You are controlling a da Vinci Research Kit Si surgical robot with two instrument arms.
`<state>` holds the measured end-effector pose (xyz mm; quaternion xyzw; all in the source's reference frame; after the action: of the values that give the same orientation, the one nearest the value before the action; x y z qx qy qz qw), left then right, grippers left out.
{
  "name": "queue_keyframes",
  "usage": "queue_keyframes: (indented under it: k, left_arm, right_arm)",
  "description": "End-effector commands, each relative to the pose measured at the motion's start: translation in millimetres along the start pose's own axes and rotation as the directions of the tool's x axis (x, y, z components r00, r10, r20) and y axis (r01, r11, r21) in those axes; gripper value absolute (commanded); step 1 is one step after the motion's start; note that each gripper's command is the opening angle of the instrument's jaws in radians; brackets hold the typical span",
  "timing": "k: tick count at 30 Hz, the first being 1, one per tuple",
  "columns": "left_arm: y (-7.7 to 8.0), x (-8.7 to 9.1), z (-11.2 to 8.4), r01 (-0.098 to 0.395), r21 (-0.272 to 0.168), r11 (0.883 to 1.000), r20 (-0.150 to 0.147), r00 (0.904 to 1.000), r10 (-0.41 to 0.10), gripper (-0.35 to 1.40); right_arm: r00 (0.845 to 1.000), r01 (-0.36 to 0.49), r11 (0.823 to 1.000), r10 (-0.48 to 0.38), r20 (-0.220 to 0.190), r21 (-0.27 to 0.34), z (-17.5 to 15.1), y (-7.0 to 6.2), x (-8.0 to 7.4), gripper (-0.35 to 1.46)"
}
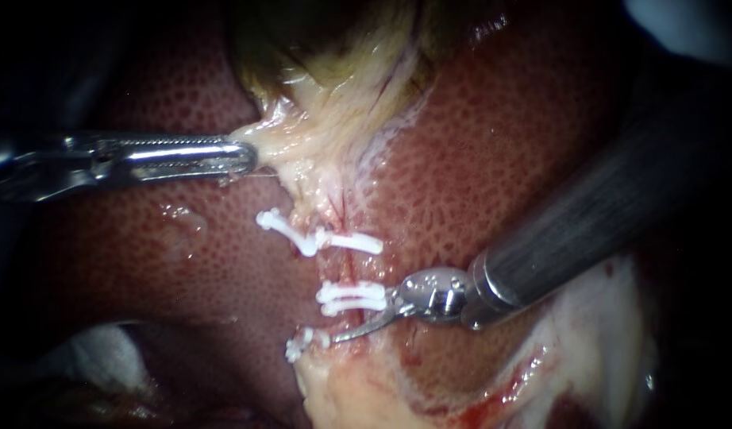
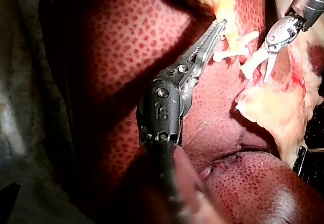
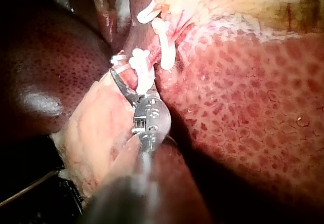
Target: Go to the cutting position right tube
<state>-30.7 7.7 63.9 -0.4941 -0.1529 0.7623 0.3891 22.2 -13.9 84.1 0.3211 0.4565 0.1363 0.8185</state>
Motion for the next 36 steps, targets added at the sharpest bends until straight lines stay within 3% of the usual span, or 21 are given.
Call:
queue_keyframes:
  k: [1,24,36]
  left_arm:
    - [0.0,0.0,0.0,0.000,0.000,1.000,0.000,1.0000,0.000,-0.35]
    - [0.0,0.0,0.1,0.000,0.000,1.000,0.000,1.0000,0.000,-0.35]
    - [-0.7,1.1,-1.2,0.006,-0.011,1.000,0.004,1.0000,-0.006,-0.35]
  right_arm:
    - [1.000,0.000,1.000,0.000,0.003,0.000,0.0,0.0,0.0,0.84]
    - [1.000,-0.001,1.000,0.001,0.005,0.001,-0.5,-0.1,0.0,0.89]
    - [1.000,-0.006,1.000,0.006,0.003,0.000,-2.4,0.1,0.1,0.93]
